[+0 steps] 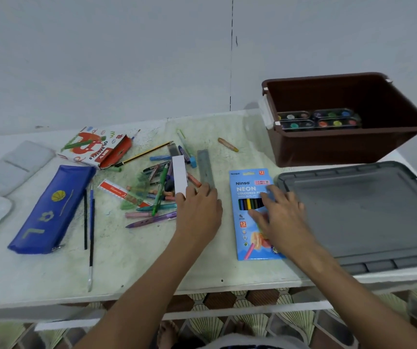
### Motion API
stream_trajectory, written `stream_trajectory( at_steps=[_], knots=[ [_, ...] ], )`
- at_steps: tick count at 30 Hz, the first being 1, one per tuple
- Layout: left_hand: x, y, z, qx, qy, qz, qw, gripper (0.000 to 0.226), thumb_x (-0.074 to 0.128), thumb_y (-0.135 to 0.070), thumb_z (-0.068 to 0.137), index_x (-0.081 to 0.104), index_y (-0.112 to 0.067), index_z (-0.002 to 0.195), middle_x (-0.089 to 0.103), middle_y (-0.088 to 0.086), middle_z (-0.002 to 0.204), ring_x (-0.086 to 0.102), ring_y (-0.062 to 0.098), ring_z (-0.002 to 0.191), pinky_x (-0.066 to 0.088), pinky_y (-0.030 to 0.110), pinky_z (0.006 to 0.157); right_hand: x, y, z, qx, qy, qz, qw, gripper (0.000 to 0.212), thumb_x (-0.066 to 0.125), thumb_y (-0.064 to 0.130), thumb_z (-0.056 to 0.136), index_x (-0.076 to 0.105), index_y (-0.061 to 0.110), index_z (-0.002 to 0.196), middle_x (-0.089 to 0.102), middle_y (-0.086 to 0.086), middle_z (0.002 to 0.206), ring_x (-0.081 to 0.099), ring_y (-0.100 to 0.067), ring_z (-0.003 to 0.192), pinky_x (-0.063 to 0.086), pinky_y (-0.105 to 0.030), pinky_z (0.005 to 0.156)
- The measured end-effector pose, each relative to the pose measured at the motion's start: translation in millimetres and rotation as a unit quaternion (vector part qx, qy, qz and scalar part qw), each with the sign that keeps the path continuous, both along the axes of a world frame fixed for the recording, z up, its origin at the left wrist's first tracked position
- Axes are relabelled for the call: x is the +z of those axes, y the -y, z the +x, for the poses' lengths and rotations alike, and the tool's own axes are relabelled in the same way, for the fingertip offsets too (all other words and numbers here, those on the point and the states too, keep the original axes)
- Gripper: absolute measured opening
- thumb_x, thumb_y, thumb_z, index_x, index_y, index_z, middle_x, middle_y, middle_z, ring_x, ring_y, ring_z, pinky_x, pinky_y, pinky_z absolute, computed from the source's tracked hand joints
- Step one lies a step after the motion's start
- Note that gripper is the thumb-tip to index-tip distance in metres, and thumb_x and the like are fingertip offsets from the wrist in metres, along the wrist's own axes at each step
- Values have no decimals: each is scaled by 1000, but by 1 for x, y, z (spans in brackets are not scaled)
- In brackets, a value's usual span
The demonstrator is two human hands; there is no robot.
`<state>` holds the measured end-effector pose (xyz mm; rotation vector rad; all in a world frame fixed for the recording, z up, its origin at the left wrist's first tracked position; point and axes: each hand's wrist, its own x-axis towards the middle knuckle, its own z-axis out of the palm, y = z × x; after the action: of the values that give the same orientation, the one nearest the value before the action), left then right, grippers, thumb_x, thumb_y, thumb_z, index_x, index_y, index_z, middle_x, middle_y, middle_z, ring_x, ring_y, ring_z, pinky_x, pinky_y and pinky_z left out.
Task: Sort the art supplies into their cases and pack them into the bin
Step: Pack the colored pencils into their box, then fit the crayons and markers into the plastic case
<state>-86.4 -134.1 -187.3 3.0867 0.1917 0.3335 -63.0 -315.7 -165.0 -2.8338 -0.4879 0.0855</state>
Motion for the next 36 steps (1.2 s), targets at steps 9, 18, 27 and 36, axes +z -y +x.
stream_trajectory(
  at_steps=[9, 18, 27, 36],
  knots=[
    [-5, -3, -2, 14, 15, -46, 999, 27, 51, -33, 87, 65, -15, 102, 64, 1, 109, 56, 24, 91, 43, 39, 75, -6, -15, 12, -1, 47, 40, 998, 47, 56, 39, 92, 55, 10, 130, 46, -8, 141, 43, -28, 114, 38, -39, 96],
    [35, -84, -20, 26, 63, -250, 966, 28, 56, -21, 84, 68, -8, 105, 65, 7, 101, 59, 25, 91, 47, 34, 81, 14, -102, 18, 113, 21, 202, 973, 26, 67, 13, 84, 67, 5, 109, 64, -11, 110, 58, -33, 102, 37, -30, 86],
    [68, -270, -98, 274, 72, -279, 918, 41, 62, -21, 86, 60, -12, 126, 57, 10, 128, 53, 24, 118, 36, 25, 94, 47, -293, -14, 279, -99, 288, 911, 28, 65, 17, 86, 67, 7, 113, 68, -6, 106, 60, -13, 88, 47, -25, 84],
    [48, -424, -157, 422, 37, -243, 872, 50, 59, -40, 88, 53, -19, 133, 48, 13, 135, 44, 31, 124, 34, 38, 104, 47, -459, -19, 328, -169, 219, 903, 39, 63, 27, 89, 59, 12, 125, 60, -1, 114, 56, -10, 87, 51, -27, 81]
  ],
)
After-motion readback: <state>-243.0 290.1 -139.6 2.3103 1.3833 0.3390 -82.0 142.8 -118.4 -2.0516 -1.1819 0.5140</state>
